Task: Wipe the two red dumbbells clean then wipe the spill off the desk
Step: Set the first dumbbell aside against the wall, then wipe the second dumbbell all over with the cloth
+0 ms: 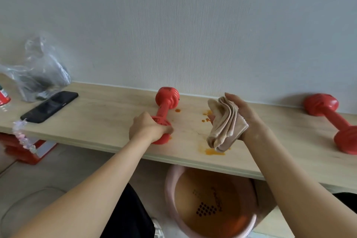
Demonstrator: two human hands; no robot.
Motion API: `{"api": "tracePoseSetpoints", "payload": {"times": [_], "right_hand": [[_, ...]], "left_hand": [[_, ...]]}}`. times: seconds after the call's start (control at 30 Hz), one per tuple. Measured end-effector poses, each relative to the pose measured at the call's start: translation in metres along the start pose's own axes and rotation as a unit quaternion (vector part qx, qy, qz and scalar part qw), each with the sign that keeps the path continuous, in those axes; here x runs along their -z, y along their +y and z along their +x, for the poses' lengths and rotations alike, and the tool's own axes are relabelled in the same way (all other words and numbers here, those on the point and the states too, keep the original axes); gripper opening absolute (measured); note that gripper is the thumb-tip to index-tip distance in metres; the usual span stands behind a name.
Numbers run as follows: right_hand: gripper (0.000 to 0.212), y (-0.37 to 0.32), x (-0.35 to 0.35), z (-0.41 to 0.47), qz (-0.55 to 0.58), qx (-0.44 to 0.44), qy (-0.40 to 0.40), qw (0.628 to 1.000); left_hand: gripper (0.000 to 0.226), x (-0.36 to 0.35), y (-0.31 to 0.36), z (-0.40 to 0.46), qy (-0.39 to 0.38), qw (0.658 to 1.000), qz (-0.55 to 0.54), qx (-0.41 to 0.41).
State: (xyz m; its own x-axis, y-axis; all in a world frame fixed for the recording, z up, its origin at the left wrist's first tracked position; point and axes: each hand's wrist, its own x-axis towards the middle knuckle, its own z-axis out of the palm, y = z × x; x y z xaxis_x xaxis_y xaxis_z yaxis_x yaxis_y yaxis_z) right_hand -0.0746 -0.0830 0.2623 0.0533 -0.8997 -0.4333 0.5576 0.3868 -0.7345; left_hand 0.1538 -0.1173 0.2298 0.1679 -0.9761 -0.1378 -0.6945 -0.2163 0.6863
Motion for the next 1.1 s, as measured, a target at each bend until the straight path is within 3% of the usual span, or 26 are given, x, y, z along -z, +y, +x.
{"api": "tracePoseSetpoints", "payload": {"times": [0.13, 0.33, 0.47, 0.53, 0.6, 0.77, 0.87, 1.0, 1.1], "right_hand": [[0.028, -0.001, 0.010, -0.013, -0.020, -0.001, 0.004, 1.000], [0.014, -0.010, 0.029, -0.030, -0.100, 0.070, 0.074, 0.990], [0.009, -0.018, 0.039, -0.044, -0.197, 0.161, 0.104, 0.961], [0.016, -0.024, 0.046, -0.048, -0.239, 0.212, 0.148, 0.936], [0.020, -0.032, 0.054, -0.047, -0.354, 0.277, 0.201, 0.871], [0.026, -0.037, 0.061, -0.029, -0.624, 0.372, 0.267, 0.633], [0.025, -0.026, 0.059, -0.013, -0.684, 0.402, 0.235, 0.562], [0.035, -0.013, 0.073, 0.006, -0.782, 0.368, 0.208, 0.459], [0.050, -0.011, 0.073, 0.009, -0.813, 0.342, 0.212, 0.421]], "left_hand": [[0.058, -0.005, 0.006, -0.008, -0.001, 0.999, -0.020, -0.027], [0.096, -0.027, 0.023, -0.016, -0.076, 0.989, -0.037, -0.118], [0.103, -0.047, 0.041, -0.022, -0.126, 0.974, -0.050, -0.182], [0.108, -0.058, 0.048, -0.023, -0.145, 0.965, -0.070, -0.206], [0.108, -0.068, 0.051, -0.023, -0.156, 0.959, -0.089, -0.217], [0.088, -0.081, 0.054, -0.021, -0.176, 0.953, -0.093, -0.228], [0.087, -0.081, 0.053, -0.019, -0.178, 0.952, -0.091, -0.231], [0.097, -0.084, 0.051, -0.015, -0.167, 0.955, -0.091, -0.229], [0.096, -0.088, 0.050, -0.014, -0.169, 0.954, -0.097, -0.230]]}}
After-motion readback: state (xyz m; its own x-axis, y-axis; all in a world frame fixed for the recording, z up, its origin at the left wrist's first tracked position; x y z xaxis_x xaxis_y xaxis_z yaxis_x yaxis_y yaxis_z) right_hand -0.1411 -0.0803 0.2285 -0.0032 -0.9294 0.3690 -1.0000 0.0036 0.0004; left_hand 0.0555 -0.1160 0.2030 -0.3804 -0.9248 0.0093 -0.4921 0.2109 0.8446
